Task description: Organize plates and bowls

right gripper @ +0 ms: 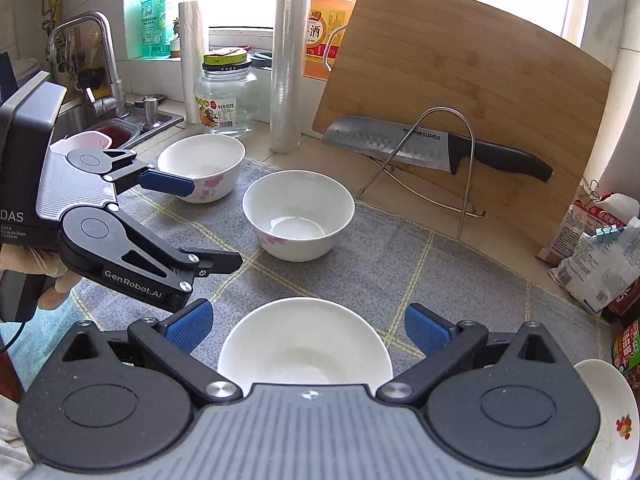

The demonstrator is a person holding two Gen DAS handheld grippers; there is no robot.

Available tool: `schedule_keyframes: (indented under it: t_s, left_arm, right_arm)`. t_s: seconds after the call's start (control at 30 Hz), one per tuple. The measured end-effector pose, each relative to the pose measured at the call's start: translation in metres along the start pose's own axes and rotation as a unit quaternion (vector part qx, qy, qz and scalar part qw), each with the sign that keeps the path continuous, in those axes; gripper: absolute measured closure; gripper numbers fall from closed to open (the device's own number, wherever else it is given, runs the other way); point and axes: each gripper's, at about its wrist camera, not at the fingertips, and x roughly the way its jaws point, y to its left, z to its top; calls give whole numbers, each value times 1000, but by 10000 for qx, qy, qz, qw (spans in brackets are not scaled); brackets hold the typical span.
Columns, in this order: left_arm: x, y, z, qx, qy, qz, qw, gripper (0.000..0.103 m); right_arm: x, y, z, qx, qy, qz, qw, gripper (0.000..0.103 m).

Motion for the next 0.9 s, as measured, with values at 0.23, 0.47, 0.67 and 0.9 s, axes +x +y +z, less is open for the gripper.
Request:
schedule_keyframes:
  t_s: [0.23, 0.47, 0.67, 0.9]
  left_arm:
    - [16, -2, 2, -14, -37, 16, 10000, 5]
    - [33, -4, 2, 50, 14, 102, 9999, 5]
    - [45, -3, 4, 20, 59, 128, 9999, 6]
    - [55, -1, 6, 40, 71, 64, 9999, 6]
  right_arm:
    - [22, -12, 20, -54, 80, 119, 9999, 0]
    - [44, -25, 38, -25, 194, 374, 9991, 0]
    - [68, -35, 50, -22, 353, 632, 9974, 0]
    - [103, -45, 66, 18, 586, 925, 9940, 0]
